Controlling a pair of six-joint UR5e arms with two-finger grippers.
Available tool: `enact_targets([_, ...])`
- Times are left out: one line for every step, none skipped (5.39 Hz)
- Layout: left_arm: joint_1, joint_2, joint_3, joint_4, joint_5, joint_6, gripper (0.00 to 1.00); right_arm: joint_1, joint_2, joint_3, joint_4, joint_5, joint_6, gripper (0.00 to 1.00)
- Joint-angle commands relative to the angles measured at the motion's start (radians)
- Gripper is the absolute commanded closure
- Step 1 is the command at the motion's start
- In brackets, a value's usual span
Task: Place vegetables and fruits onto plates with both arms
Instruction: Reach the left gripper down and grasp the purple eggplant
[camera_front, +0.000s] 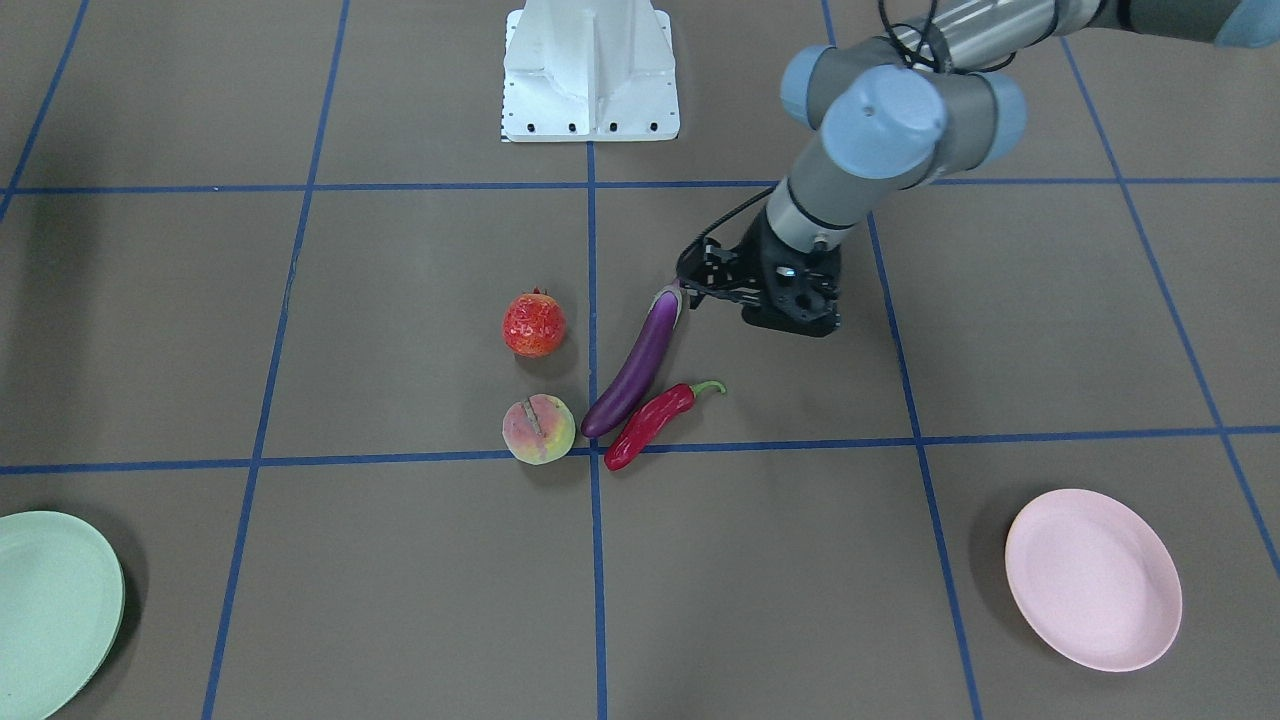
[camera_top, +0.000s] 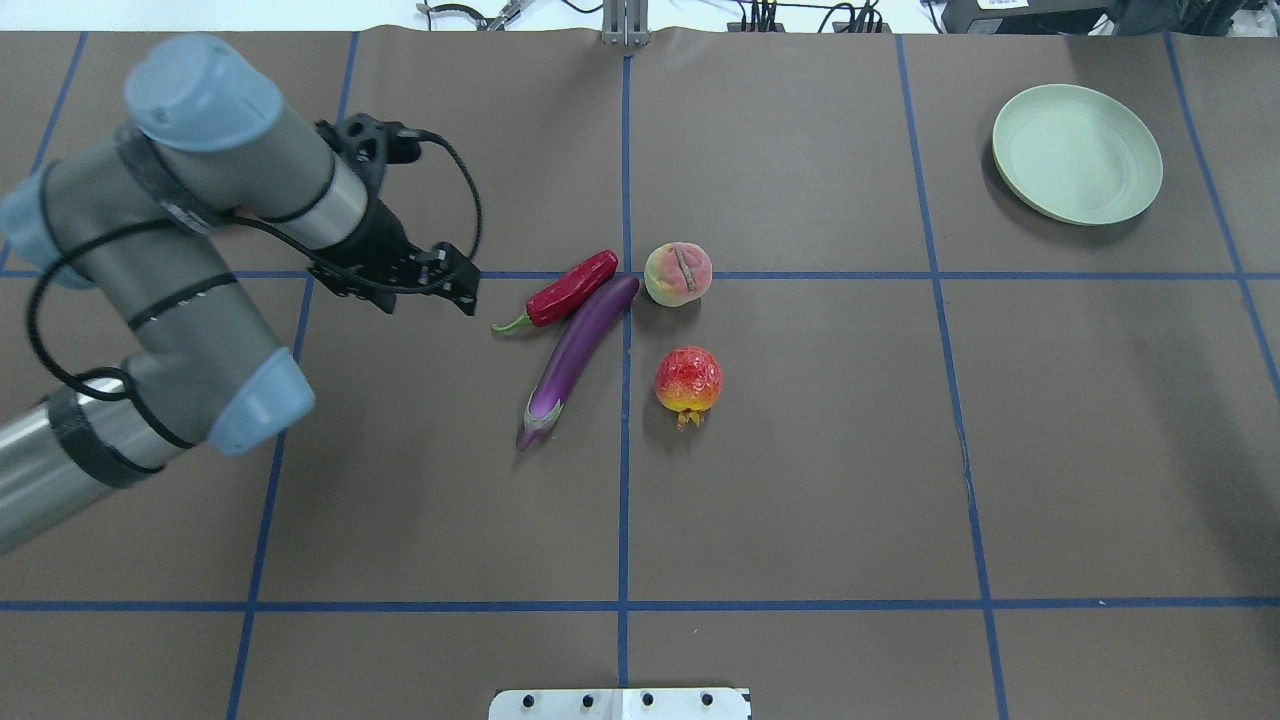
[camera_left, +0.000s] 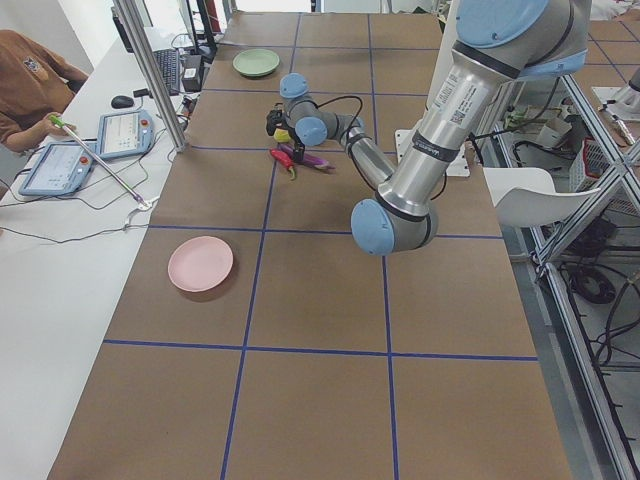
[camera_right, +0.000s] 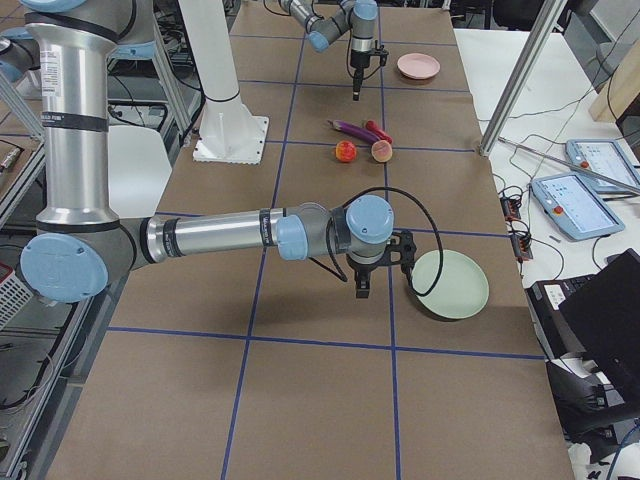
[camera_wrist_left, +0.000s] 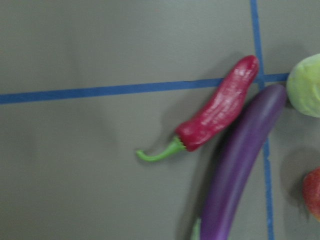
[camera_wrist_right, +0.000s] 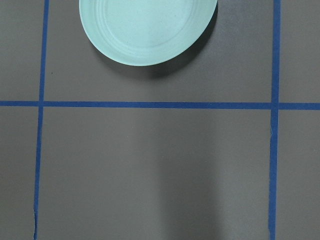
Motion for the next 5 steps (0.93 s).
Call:
enact_targets([0.059,-0.088,0.17,-0.105,0.055,-0.023,0.0,-0.003,0.006,0.0,0.0,0.0,0.006,0.0])
enact_targets([0.059,-0.088,0.193,-0.123,0.055,-0.017,0.0,-0.019,0.035,0.004,0.003,0.0,0.064,0.0])
enact_targets([0.059,-0.087,0.207,-0.123,0.055,-0.012,0.0,-0.082,0.101,0.012,0.003,-0.006,0.195,0.0])
enact_targets([0.068,-0.088,0.209,-0.123,0.055,-0.017,0.0,-0.133,0.146,0.009,0.003,-0.014,0.264,0.0])
enact_targets([0.077,-0.088,0.207,-0.122,0.055,-0.02,0.03,-0.163,0.179,0.006,0.003,-0.016,0.317,0.0])
